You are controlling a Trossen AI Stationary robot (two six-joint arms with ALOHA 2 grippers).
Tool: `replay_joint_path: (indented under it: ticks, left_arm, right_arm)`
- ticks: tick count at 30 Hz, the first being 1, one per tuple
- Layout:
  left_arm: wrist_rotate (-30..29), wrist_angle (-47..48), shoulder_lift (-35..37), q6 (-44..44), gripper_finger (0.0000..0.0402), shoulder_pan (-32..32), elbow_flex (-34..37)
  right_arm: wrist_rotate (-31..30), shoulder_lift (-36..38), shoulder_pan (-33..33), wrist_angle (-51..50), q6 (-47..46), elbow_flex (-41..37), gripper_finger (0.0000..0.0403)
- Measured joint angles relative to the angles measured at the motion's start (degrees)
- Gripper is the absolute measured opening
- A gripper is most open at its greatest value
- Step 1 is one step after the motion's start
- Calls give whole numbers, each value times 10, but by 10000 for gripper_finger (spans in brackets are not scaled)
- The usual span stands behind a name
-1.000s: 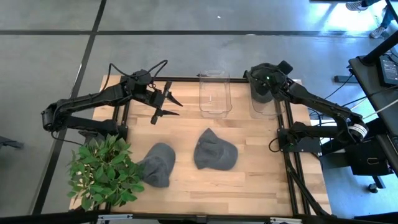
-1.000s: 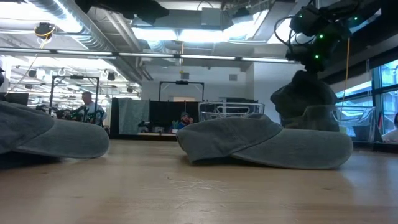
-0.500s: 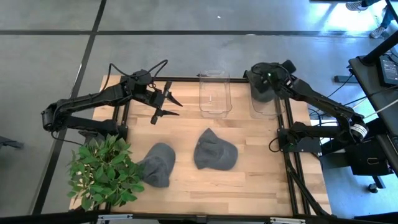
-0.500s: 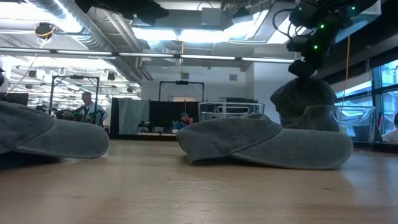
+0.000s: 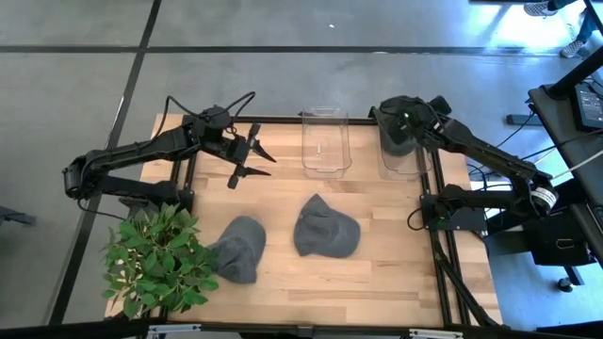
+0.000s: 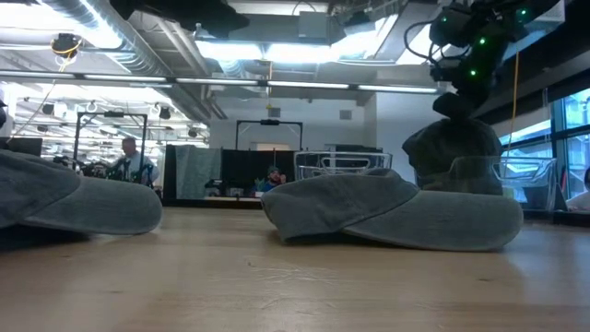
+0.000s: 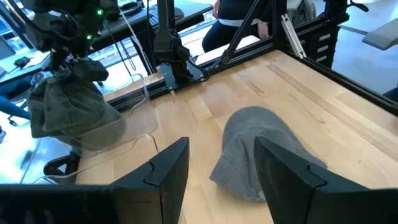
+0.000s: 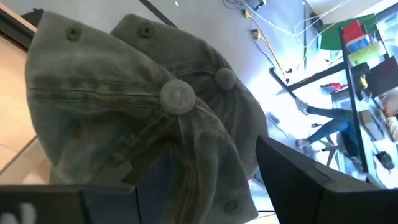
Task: Pick & Place hat
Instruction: Put the black cap into the right transparent bin, then put the right gray cap into the left transparent bin
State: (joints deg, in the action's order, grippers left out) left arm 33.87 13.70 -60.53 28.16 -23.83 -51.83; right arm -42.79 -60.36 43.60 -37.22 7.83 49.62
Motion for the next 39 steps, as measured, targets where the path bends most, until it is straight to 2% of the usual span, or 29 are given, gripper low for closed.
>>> replay_joint_path:
  ticks: [4, 9, 11, 14, 16, 18, 23, 30, 35, 39]
  left_arm:
    - [0, 1, 0, 0, 176, 0, 0]
    - [0, 3, 0, -26, 176, 0, 0]
    - [1, 7, 0, -60, 176, 0, 0]
    - [1, 21, 0, -110, 176, 2, 0]
    - [1, 30, 0, -128, 176, 5, 0]
    - [1, 35, 0, -141, 176, 7, 0]
    - [1, 34, 0, -151, 176, 11, 0]
    - [0, 32, -6, -156, 176, 41, 0]
    - [-46, 33, -7, -155, 176, 63, 0]
    - [-92, 33, -7, -155, 176, 71, 0]
  right_arm:
    - [28, 0, -1, -34, -55, 23, 229]
    - [49, 0, -1, -135, -140, 61, 229]
    - [85, 0, -2, -169, -149, 77, 229]
    - [178, 0, -17, -175, -132, 89, 229]
    - [245, 0, -35, -165, -120, 91, 229]
    - [285, 0, -62, -148, -122, 92, 229]
    - [274, 0, -146, -107, -111, 92, 229]
    - [280, 0, -281, 7, -16, 68, 229]
    - [317, -19, -360, 89, 13, 46, 229]
    - [344, -75, -416, 154, 20, 44, 229]
